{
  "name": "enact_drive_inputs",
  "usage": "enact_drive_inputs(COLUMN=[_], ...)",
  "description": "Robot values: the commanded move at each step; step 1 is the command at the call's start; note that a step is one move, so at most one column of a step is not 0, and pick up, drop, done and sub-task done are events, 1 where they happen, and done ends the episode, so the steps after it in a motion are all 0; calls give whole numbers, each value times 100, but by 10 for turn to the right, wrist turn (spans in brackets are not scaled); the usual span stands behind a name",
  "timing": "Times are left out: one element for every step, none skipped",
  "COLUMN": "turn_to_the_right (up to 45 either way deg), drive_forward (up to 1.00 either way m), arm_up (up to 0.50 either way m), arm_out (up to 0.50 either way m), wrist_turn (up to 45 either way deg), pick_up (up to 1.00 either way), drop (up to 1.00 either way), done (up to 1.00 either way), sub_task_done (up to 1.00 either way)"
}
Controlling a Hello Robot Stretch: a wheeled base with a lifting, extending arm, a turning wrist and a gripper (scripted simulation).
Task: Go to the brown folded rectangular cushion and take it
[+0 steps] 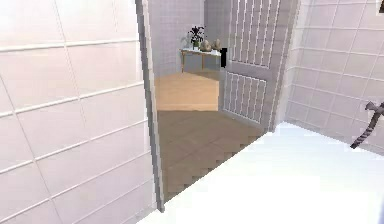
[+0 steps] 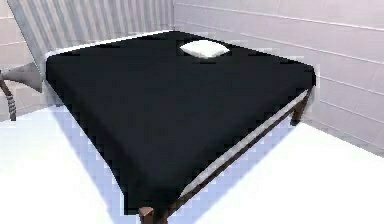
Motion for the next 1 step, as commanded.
enact_drive_inputs(turn_to_the_right=[0], drive_forward=[35], arm_up=[0], arm_out=[0], wrist_turn=[0], pick_up=[0], drop=[0], done=[0], sub_task_done=[0])
